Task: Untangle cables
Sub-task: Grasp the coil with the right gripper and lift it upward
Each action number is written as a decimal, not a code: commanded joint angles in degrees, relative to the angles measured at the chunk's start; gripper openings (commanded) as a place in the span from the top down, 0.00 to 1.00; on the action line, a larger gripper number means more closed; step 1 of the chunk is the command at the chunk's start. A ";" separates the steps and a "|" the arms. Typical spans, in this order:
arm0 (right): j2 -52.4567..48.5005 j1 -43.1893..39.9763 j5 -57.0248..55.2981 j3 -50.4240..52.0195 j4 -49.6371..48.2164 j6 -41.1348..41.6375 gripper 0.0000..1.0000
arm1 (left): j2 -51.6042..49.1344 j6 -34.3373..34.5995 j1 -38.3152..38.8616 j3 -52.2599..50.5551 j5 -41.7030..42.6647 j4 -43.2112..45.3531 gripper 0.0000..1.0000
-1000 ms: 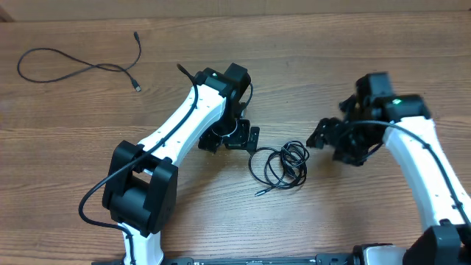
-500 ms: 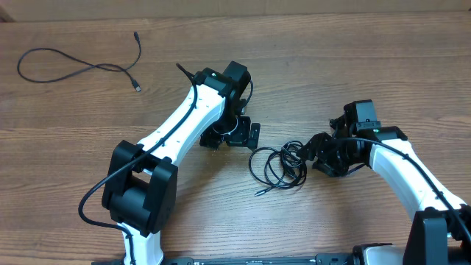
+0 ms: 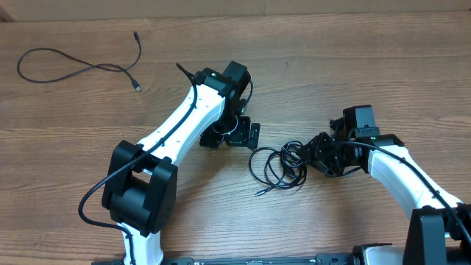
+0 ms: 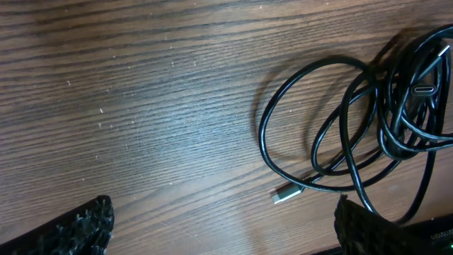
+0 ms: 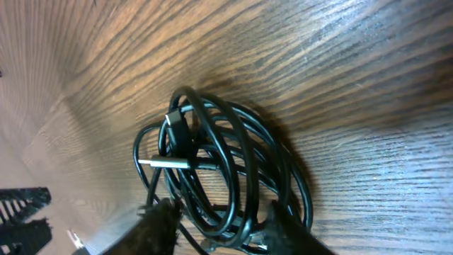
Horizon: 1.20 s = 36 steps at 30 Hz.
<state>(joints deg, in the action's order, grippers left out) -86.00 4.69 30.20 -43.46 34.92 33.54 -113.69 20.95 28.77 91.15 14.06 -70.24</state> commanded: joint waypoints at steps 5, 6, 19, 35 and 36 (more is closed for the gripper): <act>0.04 0.24 -1.42 1.53 -0.02 1.01 0.57 | 0.55 0.48 -0.24 -0.26 -0.50 0.07 0.01; 0.04 0.24 -1.44 1.60 -0.11 0.98 0.58 | 0.55 0.48 -0.24 -0.26 -0.50 0.11 0.00; 0.04 2.54 -0.63 1.81 -5.33 2.51 0.95 | 0.55 0.48 -0.24 -0.26 -0.50 -0.33 0.00; 5.35 2.34 5.53 -31.41 21.11 -7.13 0.96 | 0.55 0.17 -0.26 -0.26 5.38 1.27 0.00; 5.38 2.34 5.53 -33.70 22.67 -7.10 0.96 | 0.55 -0.20 -0.24 -0.26 6.80 1.73 0.00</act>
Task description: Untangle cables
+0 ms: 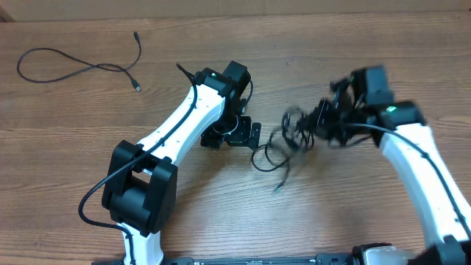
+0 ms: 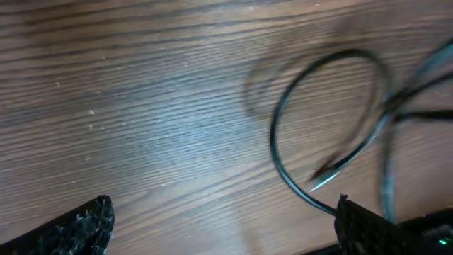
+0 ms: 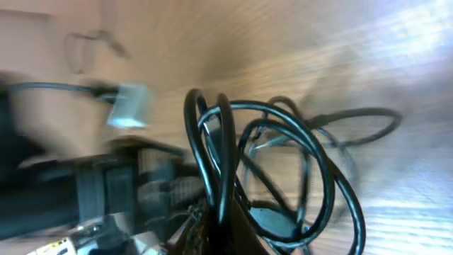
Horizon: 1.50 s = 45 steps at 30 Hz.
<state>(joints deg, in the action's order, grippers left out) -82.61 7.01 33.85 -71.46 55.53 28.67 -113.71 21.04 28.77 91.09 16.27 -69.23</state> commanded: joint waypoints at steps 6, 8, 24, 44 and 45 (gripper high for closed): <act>2.03 0.07 5.77 -13.05 5.01 -2.10 0.96 | 0.57 -3.10 -0.24 -0.20 15.50 5.05 0.00; 2.03 0.07 7.91 -13.07 4.17 -1.86 0.96 | 0.57 -3.08 -0.26 -0.20 17.16 6.21 0.00; 2.03 -0.04 23.28 -13.07 -11.87 5.53 0.96 | 0.57 -3.04 0.26 -0.20 17.79 12.28 0.06; 2.05 -16.26 31.85 -17.64 -28.11 26.12 0.96 | 0.57 9.86 -3.56 -0.20 -13.46 5.38 0.66; 2.05 -16.63 31.85 -17.64 -28.55 26.73 0.96 | 0.57 9.86 -4.33 -0.20 -13.81 5.29 0.66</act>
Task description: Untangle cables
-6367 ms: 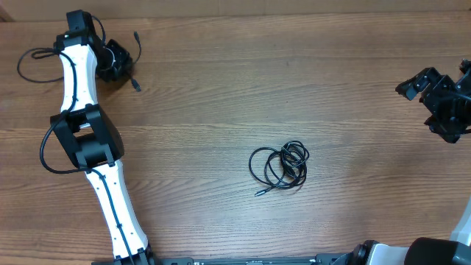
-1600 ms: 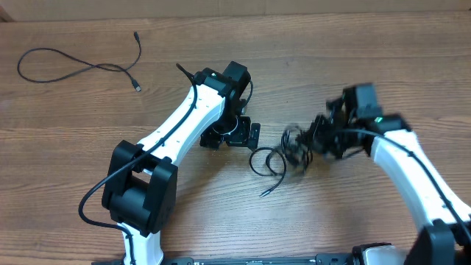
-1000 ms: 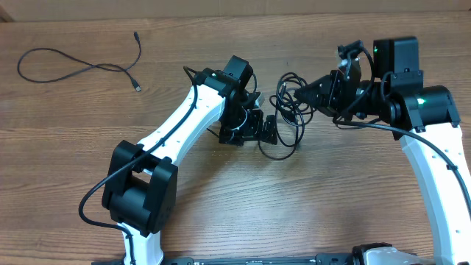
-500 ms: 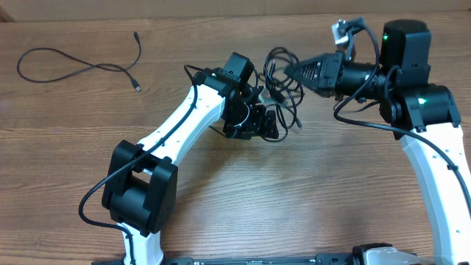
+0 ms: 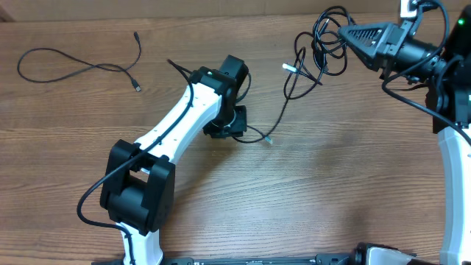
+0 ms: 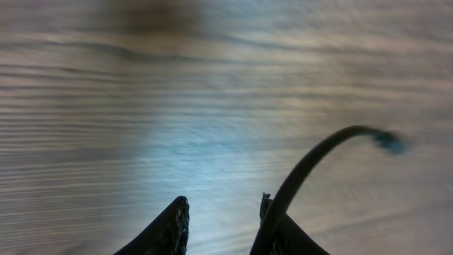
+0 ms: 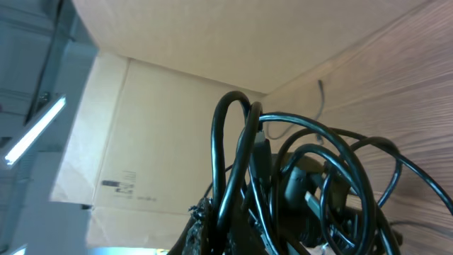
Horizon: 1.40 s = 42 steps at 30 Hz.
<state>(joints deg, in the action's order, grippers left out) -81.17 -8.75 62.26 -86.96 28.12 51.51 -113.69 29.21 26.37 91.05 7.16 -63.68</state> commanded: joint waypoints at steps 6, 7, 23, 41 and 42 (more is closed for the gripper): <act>0.61 -3.52 -2.86 -2.14 -1.18 0.02 0.96 | 0.55 1.68 -7.58 -0.15 -4.57 -2.97 0.87; 0.61 -3.89 -5.35 -2.14 0.07 -1.99 0.96 | 0.55 1.68 -8.50 -0.15 -4.59 -3.65 0.91; 0.59 -4.79 -51.82 -2.14 29.31 -16.94 0.96 | 0.55 0.17 -17.75 -0.15 -3.98 -7.87 0.86; 0.59 -1.29 -17.18 -2.14 27.91 -21.59 0.96 | 0.55 -28.28 -15.17 -0.15 43.95 -1.57 0.44; 0.59 -0.44 -17.18 -2.12 27.74 -21.57 0.96 | 0.55 -30.01 -14.88 -0.15 47.91 -0.98 0.42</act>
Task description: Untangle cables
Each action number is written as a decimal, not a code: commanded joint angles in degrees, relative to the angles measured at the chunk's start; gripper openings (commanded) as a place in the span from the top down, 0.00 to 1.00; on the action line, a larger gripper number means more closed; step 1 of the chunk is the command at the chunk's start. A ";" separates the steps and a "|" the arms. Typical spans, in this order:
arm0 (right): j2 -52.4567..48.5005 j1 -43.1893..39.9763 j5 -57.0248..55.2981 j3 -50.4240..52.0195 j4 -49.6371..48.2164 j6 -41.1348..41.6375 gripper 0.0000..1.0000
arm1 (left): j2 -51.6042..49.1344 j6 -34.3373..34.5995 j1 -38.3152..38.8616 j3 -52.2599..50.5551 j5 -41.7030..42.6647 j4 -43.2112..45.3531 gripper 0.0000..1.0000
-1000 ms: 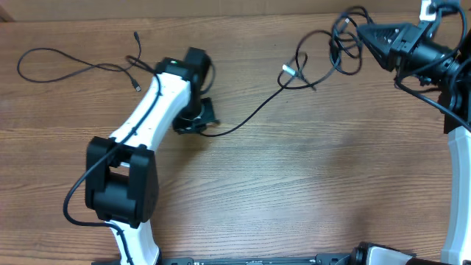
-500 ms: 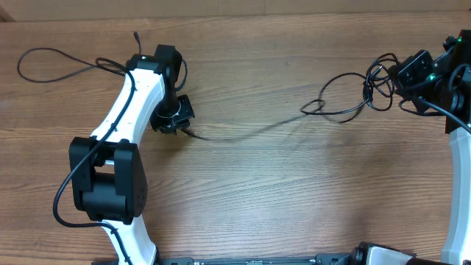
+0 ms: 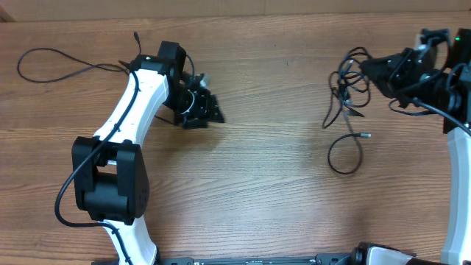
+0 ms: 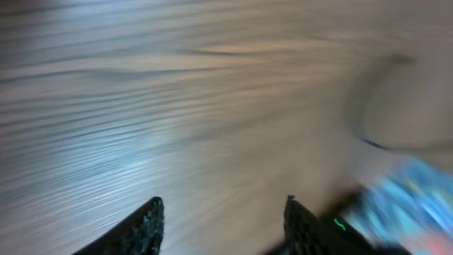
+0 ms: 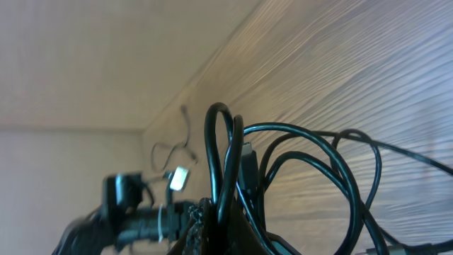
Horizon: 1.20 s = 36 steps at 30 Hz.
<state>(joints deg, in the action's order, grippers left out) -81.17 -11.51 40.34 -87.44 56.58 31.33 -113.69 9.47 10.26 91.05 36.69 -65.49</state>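
Observation:
A tangled bundle of black cable [image 3: 344, 92] hangs from my right gripper [image 3: 366, 73], which is shut on its loops at the right of the table. In the right wrist view several loops [image 5: 297, 163] rise out of the shut right gripper [image 5: 223, 212]. The bundle's lowest loop [image 3: 344, 156] lies on the wood, with a plug end [image 3: 364, 135] beside it. My left gripper [image 3: 200, 110] is at the back left, far from the bundle. The blurred left wrist view shows that gripper [image 4: 223, 227] open over bare wood, with nothing between its fingers.
A separate thin black cable [image 3: 66, 66] lies spread out at the back left corner, just left of the left arm; it is faintly visible in the right wrist view [image 5: 170, 152]. The wooden table [image 3: 257, 191] fills the rest of the view.
The left gripper, then nearly shut on a strand near the table's middle, is now open and empty at the back left. The right gripper holds the bundle lower, one loop touching the table.
The bundle first lay mid-table with the right gripper around it and the left gripper open beside it. Then the right gripper had it lifted. Then it was high at the back right, a strand running to the shut left gripper. Now that strand is free.

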 commanded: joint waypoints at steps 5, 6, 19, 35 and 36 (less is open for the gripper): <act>0.57 5.27 4.76 -1.64 -3.85 4.48 0.96 | 0.55 -13.57 3.63 -0.15 35.01 4.15 0.39; 0.57 5.51 4.76 -1.64 -4.42 5.68 0.96 | 0.55 -13.53 4.22 -0.15 36.96 4.74 0.38; 0.57 9.53 4.59 -1.66 -11.13 9.42 0.96 | 0.55 18.47 12.83 -0.15 40.17 19.21 0.37; 0.57 11.87 -1.01 -1.64 -11.56 10.69 0.96 | 0.55 54.90 16.44 -0.15 31.87 28.46 0.45; 0.57 12.13 -1.36 -1.64 -11.56 10.69 0.96 | 0.55 55.74 16.52 -0.15 31.74 29.03 0.45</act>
<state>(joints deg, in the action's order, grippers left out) -81.17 -0.82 41.23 -87.44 45.76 40.97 -113.69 56.31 25.93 90.94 70.13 -38.87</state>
